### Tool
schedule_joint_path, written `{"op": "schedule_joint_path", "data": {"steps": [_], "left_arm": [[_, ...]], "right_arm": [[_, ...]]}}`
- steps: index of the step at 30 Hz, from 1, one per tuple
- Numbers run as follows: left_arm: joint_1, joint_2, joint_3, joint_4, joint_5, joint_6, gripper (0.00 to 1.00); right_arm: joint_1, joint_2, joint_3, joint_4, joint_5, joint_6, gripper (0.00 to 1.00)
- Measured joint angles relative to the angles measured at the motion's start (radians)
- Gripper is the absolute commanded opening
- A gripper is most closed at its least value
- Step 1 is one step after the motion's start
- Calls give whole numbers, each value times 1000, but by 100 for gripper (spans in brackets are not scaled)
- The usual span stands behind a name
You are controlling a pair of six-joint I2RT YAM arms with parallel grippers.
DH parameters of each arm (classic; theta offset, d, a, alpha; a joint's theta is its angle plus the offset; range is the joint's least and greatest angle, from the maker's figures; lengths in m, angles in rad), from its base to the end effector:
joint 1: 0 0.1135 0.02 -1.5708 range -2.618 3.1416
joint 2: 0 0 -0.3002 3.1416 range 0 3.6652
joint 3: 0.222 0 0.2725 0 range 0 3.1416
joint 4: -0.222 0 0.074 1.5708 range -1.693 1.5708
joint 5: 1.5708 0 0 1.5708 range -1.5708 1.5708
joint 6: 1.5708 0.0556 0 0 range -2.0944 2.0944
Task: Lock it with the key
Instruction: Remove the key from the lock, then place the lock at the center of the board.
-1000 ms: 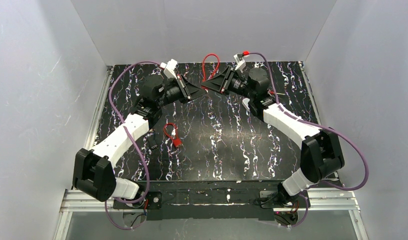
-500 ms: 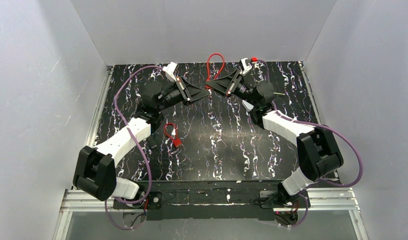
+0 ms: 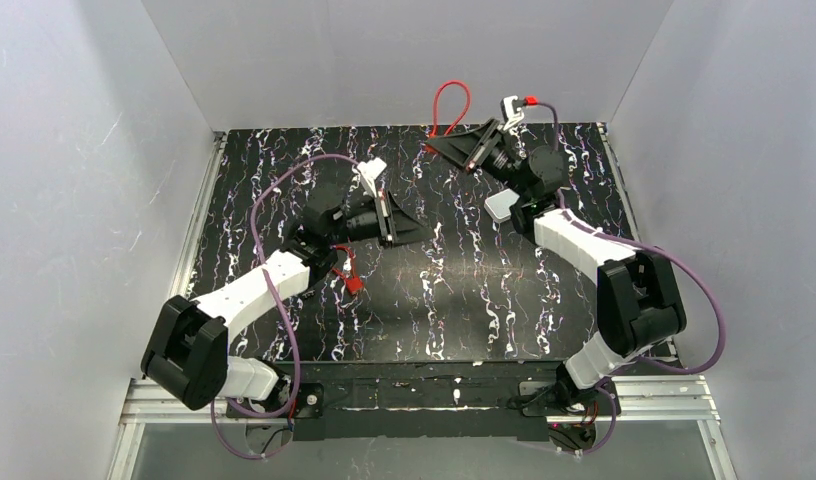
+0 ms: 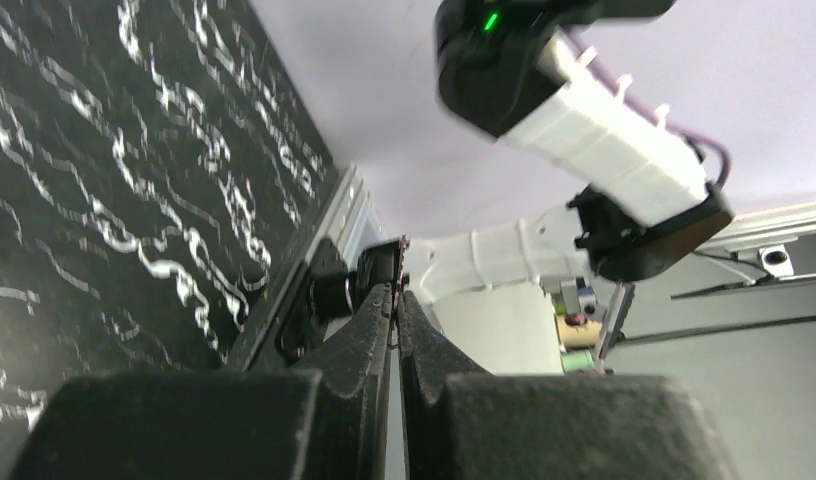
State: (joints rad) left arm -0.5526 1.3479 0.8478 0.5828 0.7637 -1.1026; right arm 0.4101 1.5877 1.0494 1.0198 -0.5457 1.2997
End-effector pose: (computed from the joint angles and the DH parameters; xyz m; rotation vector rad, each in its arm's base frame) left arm 0.2602 -0.2057 0.3409 0.2504 1.8250 -1.8093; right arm 0.3478 0.1827 0.3852 0.0165 1.3680 1.7750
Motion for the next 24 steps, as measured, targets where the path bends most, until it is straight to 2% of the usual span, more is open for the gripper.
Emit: {"op": "schedule_joint_path", "data": {"steps": [5, 9, 18, 24], "left_arm": [[-13, -9, -48, -53, 47, 25, 0], [9, -41, -53, -66, 73, 39, 0], [228, -212, -99, -85, 86, 62, 0], [288, -295, -134, -274, 42, 174, 0]], "right_arm": [[-16, 10, 36, -17, 7, -54, 1], [-12, 0, 29, -120, -11, -145, 1], [13, -137, -104, -502, -85, -474, 1], [36, -194, -209, -681, -133, -632, 1]]}}
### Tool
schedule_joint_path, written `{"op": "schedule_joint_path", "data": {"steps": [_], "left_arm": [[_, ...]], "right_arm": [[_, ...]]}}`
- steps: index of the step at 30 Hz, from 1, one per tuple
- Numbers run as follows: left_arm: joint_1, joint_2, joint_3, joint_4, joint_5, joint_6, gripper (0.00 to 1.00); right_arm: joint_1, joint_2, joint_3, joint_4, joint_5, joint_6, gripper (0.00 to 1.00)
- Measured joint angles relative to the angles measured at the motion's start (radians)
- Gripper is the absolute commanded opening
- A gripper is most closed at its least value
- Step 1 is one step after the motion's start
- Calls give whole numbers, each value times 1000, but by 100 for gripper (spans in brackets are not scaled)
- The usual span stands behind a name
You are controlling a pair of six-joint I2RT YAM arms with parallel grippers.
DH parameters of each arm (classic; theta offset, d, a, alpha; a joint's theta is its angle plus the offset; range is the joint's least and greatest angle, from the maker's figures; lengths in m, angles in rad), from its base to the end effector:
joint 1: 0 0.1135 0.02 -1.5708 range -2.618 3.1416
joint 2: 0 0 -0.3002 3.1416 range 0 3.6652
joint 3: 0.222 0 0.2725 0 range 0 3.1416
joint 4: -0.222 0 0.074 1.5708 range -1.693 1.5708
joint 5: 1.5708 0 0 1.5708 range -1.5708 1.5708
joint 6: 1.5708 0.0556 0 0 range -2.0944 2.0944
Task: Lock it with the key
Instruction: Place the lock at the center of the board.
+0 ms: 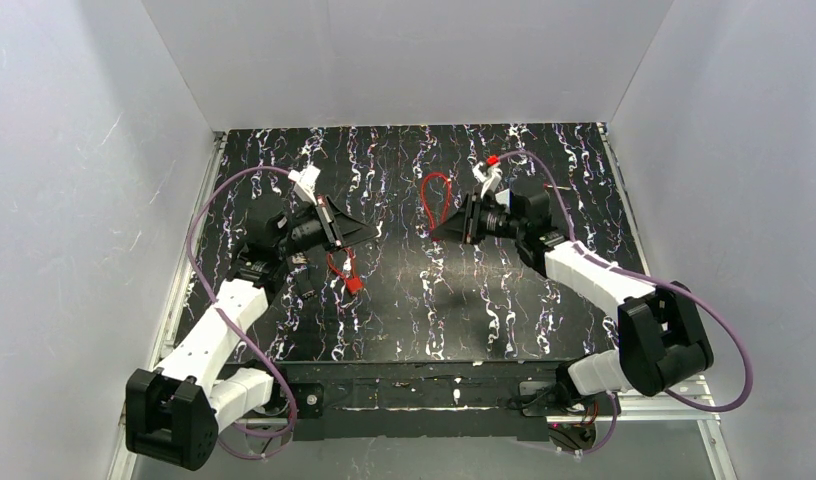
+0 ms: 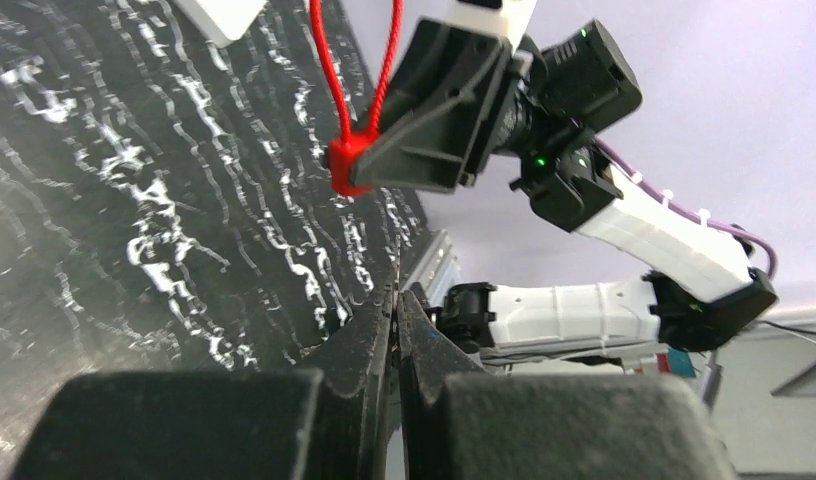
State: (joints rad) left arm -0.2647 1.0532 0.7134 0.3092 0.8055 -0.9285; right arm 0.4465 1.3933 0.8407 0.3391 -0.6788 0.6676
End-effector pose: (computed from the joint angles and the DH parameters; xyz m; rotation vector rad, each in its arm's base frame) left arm 0.2352 -0.1053 0.3389 0.1097 1.8285 -1.5191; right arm 0.2910 0.1780 0.2957 -0.3258 1.9351 1.3703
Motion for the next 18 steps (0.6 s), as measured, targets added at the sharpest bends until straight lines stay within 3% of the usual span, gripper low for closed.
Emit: {"op": "schedule_joint_path", "data": {"steps": [8, 18], "left_arm": [[61, -12, -18, -125, -101, 54, 0], [119, -67, -56, -220, -167, 78, 0]], "right_arm": [[84, 21, -129, -51, -5, -84, 1], [205, 335, -36, -30, -5, -92, 1]]}}
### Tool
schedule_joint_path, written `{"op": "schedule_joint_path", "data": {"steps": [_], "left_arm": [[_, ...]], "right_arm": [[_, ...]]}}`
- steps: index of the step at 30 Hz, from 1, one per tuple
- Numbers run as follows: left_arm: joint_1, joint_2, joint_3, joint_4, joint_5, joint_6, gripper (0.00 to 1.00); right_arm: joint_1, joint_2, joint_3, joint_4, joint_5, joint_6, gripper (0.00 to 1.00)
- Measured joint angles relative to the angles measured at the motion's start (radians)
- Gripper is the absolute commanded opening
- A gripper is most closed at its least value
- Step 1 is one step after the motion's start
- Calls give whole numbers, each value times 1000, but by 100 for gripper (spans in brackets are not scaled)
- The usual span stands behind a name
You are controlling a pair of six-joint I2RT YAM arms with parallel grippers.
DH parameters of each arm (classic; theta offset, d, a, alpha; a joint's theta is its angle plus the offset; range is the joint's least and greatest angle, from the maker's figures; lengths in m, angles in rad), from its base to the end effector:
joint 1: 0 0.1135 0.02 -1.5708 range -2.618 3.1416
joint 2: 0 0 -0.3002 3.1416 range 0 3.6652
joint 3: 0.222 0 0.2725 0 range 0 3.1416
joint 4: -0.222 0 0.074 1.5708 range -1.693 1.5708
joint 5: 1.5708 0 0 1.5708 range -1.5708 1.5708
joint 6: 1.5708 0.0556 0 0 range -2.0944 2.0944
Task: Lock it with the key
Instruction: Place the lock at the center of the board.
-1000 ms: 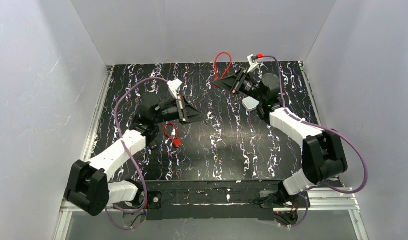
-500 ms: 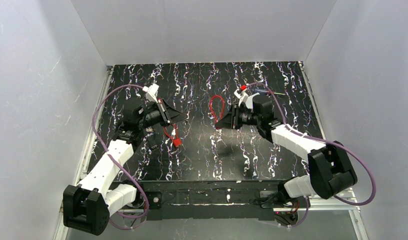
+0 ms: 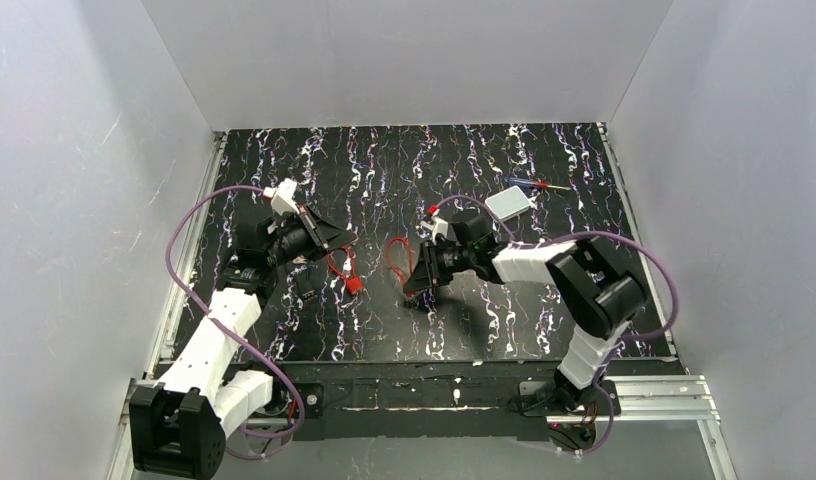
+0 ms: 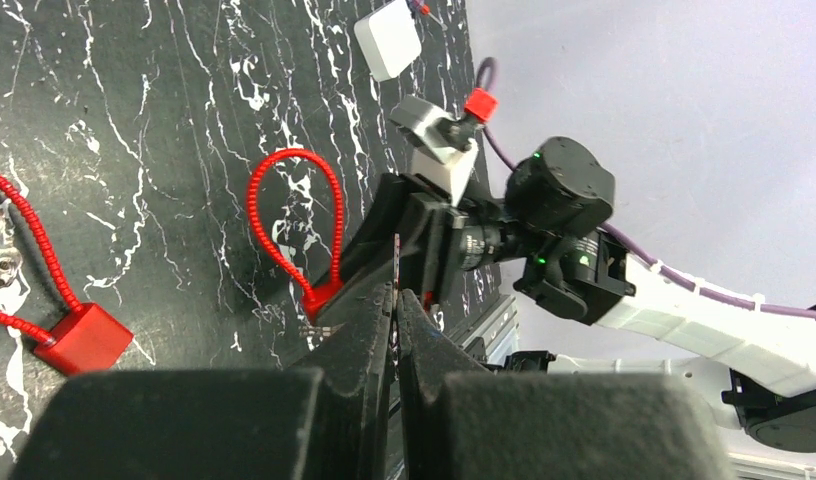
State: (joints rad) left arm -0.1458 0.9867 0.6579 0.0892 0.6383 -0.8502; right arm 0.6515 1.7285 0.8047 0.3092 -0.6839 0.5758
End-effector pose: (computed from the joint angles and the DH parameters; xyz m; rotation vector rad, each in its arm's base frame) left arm 0.2333 -0.0677 0.3067 -0.1919 1.9449 -1.2586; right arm 0.2736 0.2528 0.1665 -0.5242 2.3417 1.3909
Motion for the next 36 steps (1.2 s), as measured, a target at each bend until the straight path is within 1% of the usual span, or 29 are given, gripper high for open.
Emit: {"op": "schedule_joint_path", "data": {"steps": [4, 7, 12, 16, 20, 24, 26, 29, 30, 33, 36], "left_arm": [[1, 4, 0, -16, 0, 6, 0], [1, 8, 0, -21, 0, 11, 0], [1, 18, 0, -25, 0, 20, 0], [2, 41, 4, -40, 0, 23, 0], [3, 60, 14, -58, 1, 40, 0], [5, 80, 36, -82, 8, 79, 0], [5, 100, 53, -100, 19, 108, 0], [5, 150, 84, -129, 40, 165, 0], [4, 171, 97, -138, 46, 184, 0], [-7, 246, 141, -169, 59, 255, 0], [-45, 333, 205, -204, 58, 339, 0]], "right_arm": [[23, 98, 63, -1, 3, 1, 4], [30, 146, 109, 1, 6, 8, 10], [46, 208, 163, 0, 14, 29, 27], [58, 223, 168, -12, 24, 48, 50], [63, 215, 178, -19, 15, 62, 67], [60, 163, 165, -38, 34, 51, 82], [51, 110, 149, -68, 44, 35, 87], [21, 7, 127, -121, 51, -6, 97], [5, -32, 121, -137, 52, -23, 98], [-53, -138, 98, -173, 45, -72, 98], [-123, -229, 80, -237, 27, -130, 98]]}}
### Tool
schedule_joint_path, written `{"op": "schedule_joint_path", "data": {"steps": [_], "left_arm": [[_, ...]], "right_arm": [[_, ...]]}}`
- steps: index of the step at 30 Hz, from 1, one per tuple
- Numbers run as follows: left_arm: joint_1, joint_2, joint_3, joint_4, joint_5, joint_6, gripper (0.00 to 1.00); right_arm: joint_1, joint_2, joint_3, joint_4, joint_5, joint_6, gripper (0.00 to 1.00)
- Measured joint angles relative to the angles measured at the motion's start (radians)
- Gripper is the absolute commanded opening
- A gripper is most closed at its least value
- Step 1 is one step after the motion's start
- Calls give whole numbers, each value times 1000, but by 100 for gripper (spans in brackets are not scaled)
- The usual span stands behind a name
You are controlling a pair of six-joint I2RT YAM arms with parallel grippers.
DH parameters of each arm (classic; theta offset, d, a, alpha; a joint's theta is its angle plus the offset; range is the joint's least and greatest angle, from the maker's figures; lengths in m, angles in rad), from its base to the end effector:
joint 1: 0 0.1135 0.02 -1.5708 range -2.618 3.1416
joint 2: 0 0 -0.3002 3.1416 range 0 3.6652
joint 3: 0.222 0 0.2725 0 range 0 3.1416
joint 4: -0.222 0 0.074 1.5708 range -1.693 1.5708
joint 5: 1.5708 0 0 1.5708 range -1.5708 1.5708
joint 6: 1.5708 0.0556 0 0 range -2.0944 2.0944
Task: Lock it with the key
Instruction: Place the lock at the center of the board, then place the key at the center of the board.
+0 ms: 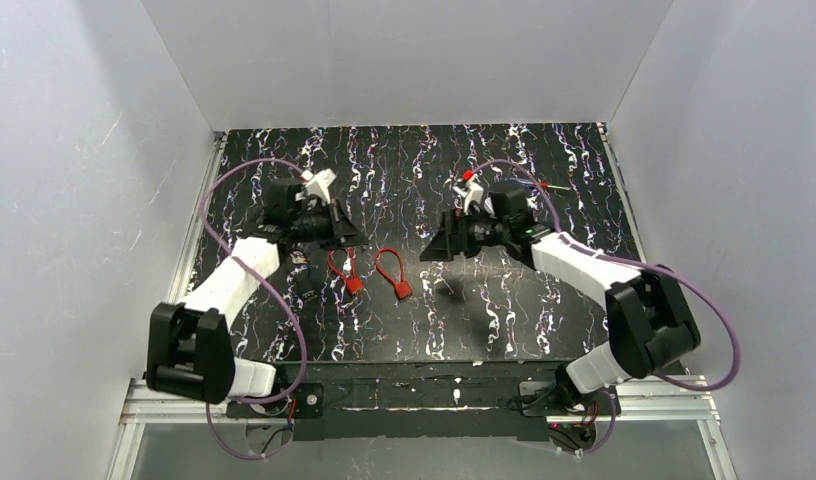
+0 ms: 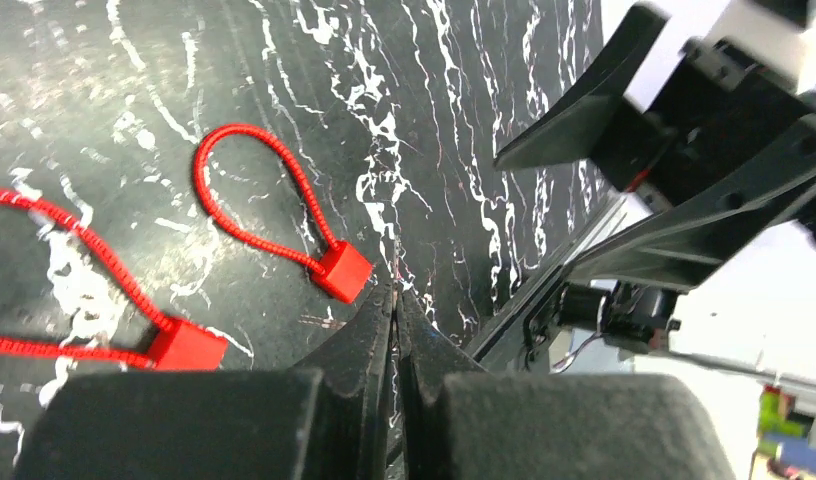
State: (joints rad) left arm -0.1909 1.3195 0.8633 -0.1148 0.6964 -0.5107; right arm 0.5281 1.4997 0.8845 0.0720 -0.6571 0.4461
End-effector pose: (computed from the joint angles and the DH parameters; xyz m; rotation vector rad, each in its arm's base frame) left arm 0.2962 -0.0936 0.2780 0.0792 2.2088 -1.1460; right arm 0.2864 0.2064 0.2475 -0.5155 2.1914 1.2499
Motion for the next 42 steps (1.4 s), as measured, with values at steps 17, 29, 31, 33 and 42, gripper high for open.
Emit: {"op": "schedule_joint_path", "data": {"steps": [17, 29, 31, 33, 42], "left_arm": [[-174, 378, 200, -98, -36, 250, 0], [-198, 493, 269, -133, -69, 333, 11], [-198, 506, 274, -140, -72, 338, 16], [-198, 511, 279, -153, -78, 342, 23], [-198, 494, 347, -252, -87, 381, 77]], "right_arm": [[-259, -380, -159, -123, -25, -58, 98], [-272, -380, -159, -123, -27, -53, 98], [-274, -380, -159, -123, -27, -52, 98], [-278, -380, -159, -123, -27, -52, 98], [-293, -378, -159, -123, -33, -53, 98]]}}
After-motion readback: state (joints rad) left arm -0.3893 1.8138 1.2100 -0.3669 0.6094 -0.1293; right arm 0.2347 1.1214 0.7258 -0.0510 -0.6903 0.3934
